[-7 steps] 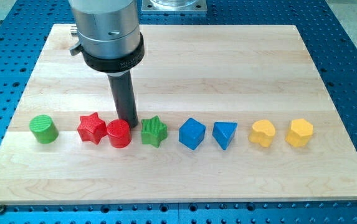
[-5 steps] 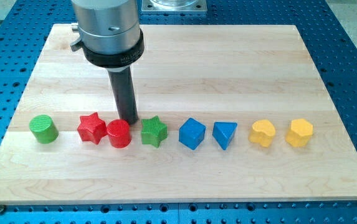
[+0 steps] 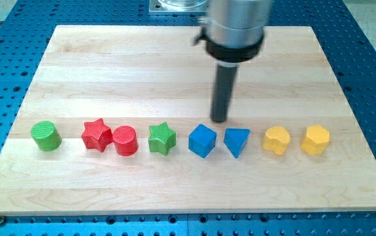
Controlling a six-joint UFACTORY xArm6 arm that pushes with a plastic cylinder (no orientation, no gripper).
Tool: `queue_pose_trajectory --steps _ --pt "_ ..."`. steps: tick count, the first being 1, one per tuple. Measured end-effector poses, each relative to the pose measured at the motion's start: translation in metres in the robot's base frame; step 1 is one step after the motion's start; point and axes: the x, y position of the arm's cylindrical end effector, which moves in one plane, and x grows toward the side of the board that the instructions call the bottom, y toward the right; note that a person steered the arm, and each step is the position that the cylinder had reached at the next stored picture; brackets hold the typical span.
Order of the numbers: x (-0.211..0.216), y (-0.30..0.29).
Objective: Push the red circle diagonally to the bottom right side of the board
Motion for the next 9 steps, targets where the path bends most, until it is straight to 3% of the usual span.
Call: queue_pose_trajectory --steps 2,3,5,6,7,8,9 --pt "0.015 -0.161" --pt "0.024 -0.118" --pt "0.071 -0.129" --pt "0.105 -0.083" --pt "0.110 -0.008" --pt "0.091 0.027" --pt "0.046 0.020"
